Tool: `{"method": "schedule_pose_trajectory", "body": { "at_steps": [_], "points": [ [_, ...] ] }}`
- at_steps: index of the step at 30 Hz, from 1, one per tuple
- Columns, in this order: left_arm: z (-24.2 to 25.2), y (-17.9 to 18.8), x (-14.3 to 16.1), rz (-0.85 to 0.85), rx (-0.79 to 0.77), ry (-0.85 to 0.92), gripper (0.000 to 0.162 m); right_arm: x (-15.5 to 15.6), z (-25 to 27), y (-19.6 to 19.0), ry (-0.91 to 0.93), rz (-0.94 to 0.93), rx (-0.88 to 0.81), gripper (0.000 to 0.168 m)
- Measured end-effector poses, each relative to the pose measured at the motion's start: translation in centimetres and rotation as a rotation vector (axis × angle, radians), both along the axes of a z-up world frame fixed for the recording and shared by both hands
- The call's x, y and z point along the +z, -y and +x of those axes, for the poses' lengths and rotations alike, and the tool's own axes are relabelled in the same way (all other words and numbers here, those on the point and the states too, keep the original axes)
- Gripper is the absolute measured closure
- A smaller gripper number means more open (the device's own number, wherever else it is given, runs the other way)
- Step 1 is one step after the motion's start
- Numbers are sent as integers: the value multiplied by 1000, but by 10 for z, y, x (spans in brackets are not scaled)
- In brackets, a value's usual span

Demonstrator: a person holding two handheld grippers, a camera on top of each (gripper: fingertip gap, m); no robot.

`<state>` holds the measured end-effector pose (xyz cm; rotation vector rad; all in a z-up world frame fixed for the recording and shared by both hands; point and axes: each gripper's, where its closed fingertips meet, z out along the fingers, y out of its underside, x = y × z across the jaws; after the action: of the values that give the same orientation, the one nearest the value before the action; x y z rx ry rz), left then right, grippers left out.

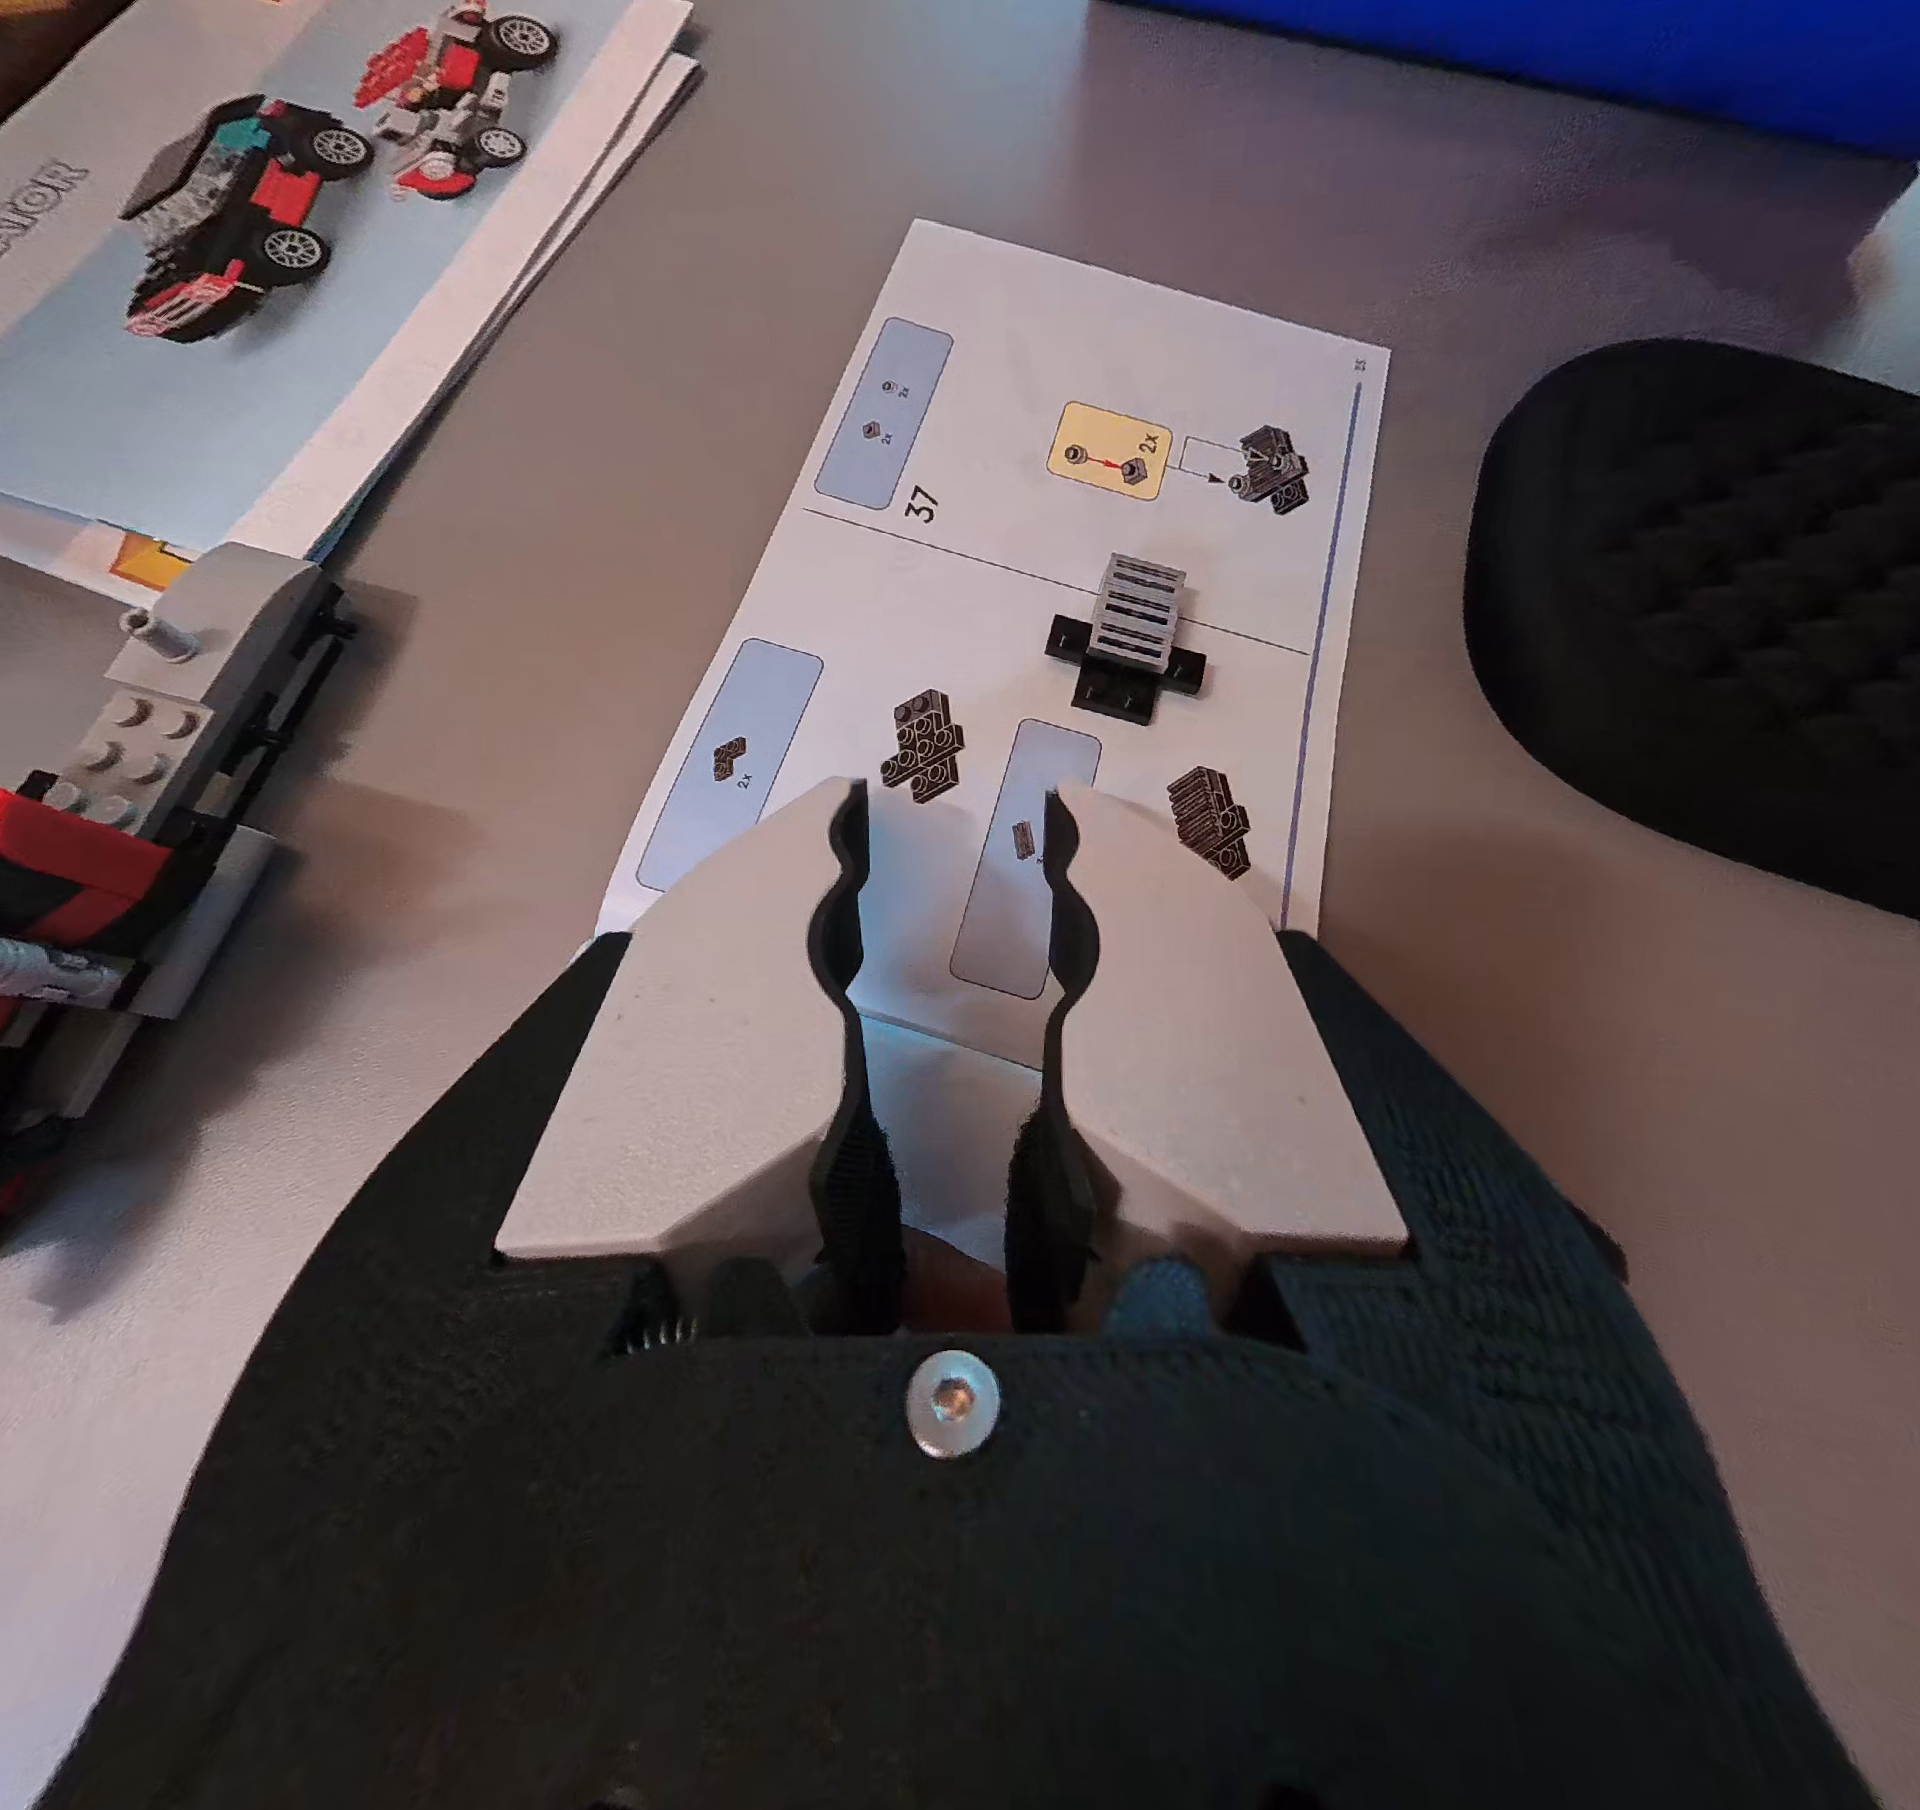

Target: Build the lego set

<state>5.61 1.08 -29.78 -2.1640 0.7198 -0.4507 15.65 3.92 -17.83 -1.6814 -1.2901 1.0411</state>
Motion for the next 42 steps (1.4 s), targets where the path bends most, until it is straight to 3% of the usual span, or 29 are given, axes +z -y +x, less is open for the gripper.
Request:
{"method": "schedule_pose_trajectory", "body": {
  "at_steps": [4, 6, 9, 12, 15, 17, 19, 24, 35, 39, 42],
  "points": [
    [1, 1, -2, -7, -6, -18, 130, 41, 53, -11, 4, -9, -129, 101],
    [1, 1, -4, -12, -5, -24, 129, 43, 88, -21, 107, 24, -218, 105],
    [1, 1, -5, -22, -5, -32, 129, 12, 154, -28, 436, 41, -332, 110],
    [0, 0, -7, -29, -5, -42, 129, -24, 204, -16, 695, -61, -352, 104],
    [0, 0, -8, -31, 0, -48, 131, -43, 202, 12, 742, -125, -202, 131],
    [0, 0, -8, -31, 2, -48, 131, -47, 197, 9, 758, -45, -206, 142],
    [0, 0, -8, -31, 2, -48, 131, -46, 182, 14, 702, -28, -150, 154],
    [-1, -1, -8, -30, 5, -53, 132, -44, 139, 50, 524, -130, 54, 145],
    [-1, -1, -9, -34, 12, -51, 134, -30, 124, 80, 284, -168, 225, 137],
    [-1, -2, -9, -36, 14, -47, 135, 19, 139, 46, 11, -95, 68, 135],
    [-1, -1, -9, -35, 14, -49, 135, 19, 167, 1, 26, -35, -170, 134]
  ]
}}
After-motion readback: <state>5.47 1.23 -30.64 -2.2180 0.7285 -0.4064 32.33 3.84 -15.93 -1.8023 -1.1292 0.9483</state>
